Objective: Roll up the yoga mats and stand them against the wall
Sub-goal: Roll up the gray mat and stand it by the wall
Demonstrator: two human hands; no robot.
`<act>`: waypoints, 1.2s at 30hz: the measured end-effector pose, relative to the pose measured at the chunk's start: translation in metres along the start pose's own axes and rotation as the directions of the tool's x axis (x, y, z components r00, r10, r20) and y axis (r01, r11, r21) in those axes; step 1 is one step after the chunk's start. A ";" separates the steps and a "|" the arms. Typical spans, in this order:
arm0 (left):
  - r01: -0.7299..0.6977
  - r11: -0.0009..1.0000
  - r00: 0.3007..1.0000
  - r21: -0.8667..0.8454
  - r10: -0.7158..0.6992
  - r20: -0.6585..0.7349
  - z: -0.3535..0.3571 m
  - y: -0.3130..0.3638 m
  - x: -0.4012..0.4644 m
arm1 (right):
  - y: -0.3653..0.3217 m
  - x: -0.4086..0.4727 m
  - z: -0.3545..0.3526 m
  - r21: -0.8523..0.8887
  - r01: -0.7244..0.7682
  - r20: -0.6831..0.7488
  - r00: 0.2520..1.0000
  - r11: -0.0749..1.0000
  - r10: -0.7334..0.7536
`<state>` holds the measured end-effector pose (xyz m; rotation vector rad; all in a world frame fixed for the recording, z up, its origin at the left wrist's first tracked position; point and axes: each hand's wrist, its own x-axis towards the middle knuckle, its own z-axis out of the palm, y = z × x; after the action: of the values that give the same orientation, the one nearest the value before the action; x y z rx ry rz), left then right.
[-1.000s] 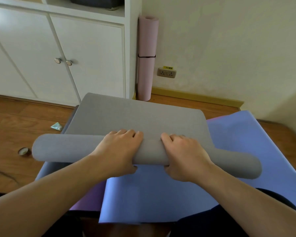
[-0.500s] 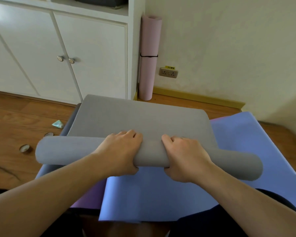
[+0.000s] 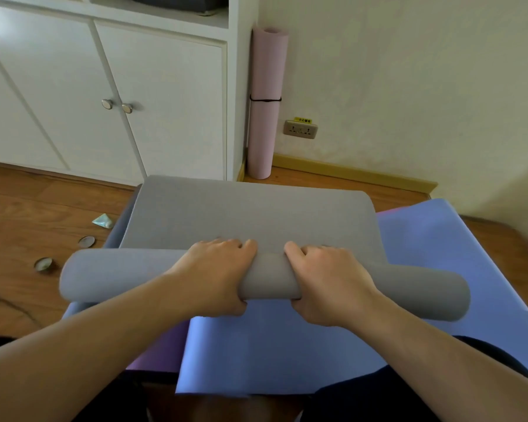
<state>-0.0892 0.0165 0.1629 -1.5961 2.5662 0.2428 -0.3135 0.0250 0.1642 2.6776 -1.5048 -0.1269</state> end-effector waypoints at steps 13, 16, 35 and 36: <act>0.062 0.990 0.993 -0.125 -0.049 0.110 -0.006 -0.008 -0.001 | -0.004 0.002 0.006 -0.009 0.029 -0.046 0.999 1.000 -0.029; 0.040 0.998 0.995 -0.050 -0.035 0.098 -0.003 -0.003 -0.001 | -0.006 0.001 0.005 -0.010 0.043 -0.010 0.999 0.999 -0.043; 0.022 0.999 0.999 -0.036 -0.021 0.029 -0.006 0.003 -0.005 | -0.006 0.003 0.000 -0.050 0.039 -0.026 0.999 0.998 -0.041; 0.010 1.000 1.000 0.003 -0.010 0.003 -0.003 0.005 -0.005 | -0.006 0.002 -0.002 -0.046 0.039 -0.019 0.999 0.998 -0.040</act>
<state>-0.0917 0.0229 0.1672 -1.6058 2.5545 0.2407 -0.3069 0.0261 0.1651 2.6656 -1.4259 -0.1340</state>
